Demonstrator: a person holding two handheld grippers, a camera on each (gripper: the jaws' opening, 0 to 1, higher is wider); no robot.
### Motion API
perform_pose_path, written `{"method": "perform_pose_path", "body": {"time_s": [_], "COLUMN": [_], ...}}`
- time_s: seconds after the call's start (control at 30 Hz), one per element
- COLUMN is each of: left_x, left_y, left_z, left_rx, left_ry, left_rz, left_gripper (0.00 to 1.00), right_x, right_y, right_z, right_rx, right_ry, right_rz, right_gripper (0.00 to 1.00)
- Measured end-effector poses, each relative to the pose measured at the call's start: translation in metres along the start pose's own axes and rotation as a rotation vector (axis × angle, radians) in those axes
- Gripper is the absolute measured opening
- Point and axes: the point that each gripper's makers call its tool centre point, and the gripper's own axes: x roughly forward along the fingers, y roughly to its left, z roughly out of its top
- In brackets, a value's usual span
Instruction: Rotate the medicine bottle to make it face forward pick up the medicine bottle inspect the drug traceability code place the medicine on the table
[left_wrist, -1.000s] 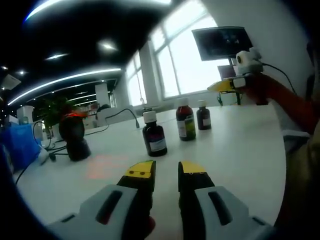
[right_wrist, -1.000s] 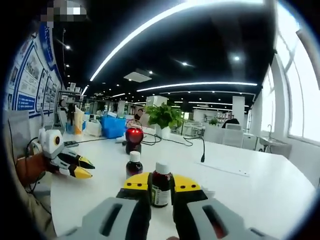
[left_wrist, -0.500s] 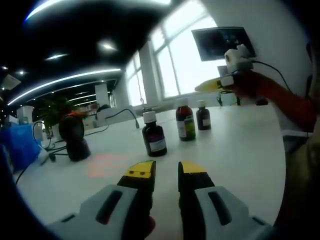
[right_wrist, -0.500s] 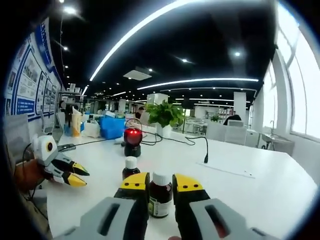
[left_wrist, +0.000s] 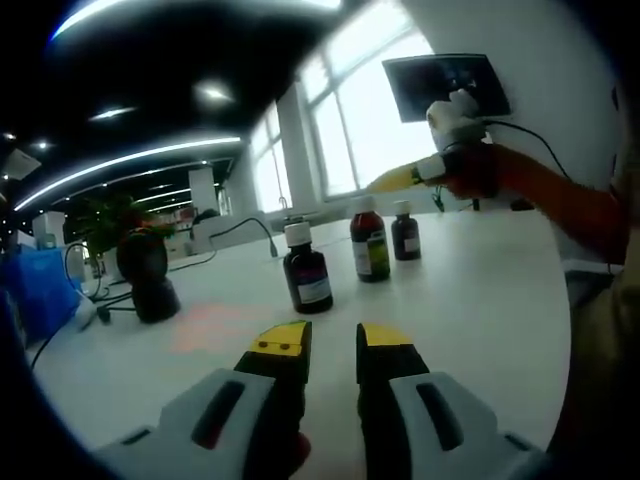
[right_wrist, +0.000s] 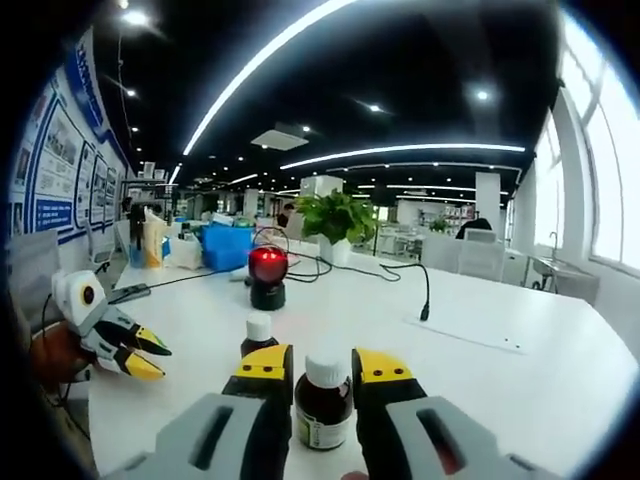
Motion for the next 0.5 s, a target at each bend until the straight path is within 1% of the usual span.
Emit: {"method": "perform_pose_path", "body": {"time_s": [0.07, 0.5], "left_x": [0.000, 0.000], "left_y": [0.000, -0.001], "left_z": [0.000, 0.000], "left_rx": [0.000, 0.002], "left_ry": [-0.001, -0.001], "left_rz": [-0.001, -0.005], "left_gripper": [0.10, 0.10], "right_x": [0.003, 0.017], "right_y": [-0.001, 0.001], "right_z": [0.000, -0.002], "right_rx": [0.011, -0.022], "right_ry": [0.003, 0.046], "right_rz": [-0.001, 0.004], "right_gripper": [0.22, 0.23]}}
